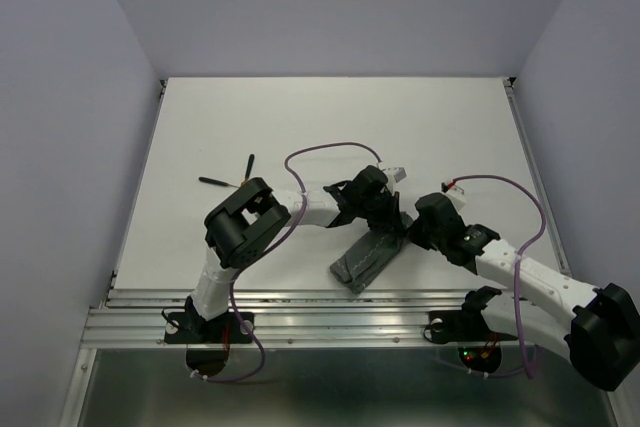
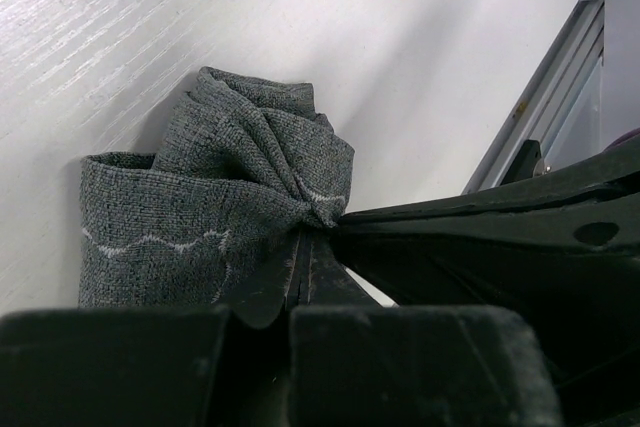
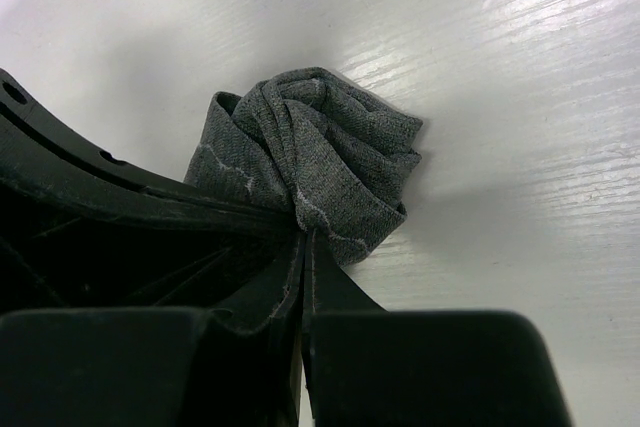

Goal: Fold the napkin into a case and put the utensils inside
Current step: Stuff the top corner of the smaller-rectangle-folded napkin into the folded napkin.

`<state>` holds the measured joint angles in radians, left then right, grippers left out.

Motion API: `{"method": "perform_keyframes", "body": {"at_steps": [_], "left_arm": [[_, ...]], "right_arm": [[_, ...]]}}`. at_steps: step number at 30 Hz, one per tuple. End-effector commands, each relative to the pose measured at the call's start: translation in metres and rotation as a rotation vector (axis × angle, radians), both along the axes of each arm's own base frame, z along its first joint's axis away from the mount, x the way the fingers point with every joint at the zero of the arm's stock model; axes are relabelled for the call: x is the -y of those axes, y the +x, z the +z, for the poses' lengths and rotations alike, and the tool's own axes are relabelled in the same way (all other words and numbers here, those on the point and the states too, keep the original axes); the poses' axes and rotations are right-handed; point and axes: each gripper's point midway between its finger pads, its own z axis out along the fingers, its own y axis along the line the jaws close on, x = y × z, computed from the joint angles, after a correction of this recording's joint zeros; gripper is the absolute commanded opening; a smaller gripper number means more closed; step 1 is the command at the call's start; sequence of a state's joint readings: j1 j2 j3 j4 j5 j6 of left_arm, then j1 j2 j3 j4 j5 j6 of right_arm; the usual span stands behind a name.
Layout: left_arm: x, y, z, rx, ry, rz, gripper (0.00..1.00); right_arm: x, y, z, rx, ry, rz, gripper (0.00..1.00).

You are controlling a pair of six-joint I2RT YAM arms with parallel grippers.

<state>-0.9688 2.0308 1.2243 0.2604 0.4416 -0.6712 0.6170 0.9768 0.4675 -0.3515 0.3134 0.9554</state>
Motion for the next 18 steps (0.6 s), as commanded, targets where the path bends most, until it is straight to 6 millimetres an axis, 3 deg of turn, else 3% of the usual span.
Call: {"method": "perform_keyframes", "body": {"at_steps": [1, 12, 18], "left_arm": [[0.016, -0.009, 0.027, 0.023, -0.083, -0.043, 0.00], [-0.010, -0.030, 0.062, 0.081, -0.056, -0.163, 0.00], [-0.015, -0.020, 0.074, 0.136, -0.025, -0.138, 0.00]], "right_arm": [[-0.011, 0.012, 0.021, 0.059, 0.032, 0.014, 0.01], [-0.004, 0.009, 0.019, 0.068, 0.026, -0.005, 0.01], [-0.005, 0.009, 0.020, 0.069, 0.028, -0.006, 0.01]]}}
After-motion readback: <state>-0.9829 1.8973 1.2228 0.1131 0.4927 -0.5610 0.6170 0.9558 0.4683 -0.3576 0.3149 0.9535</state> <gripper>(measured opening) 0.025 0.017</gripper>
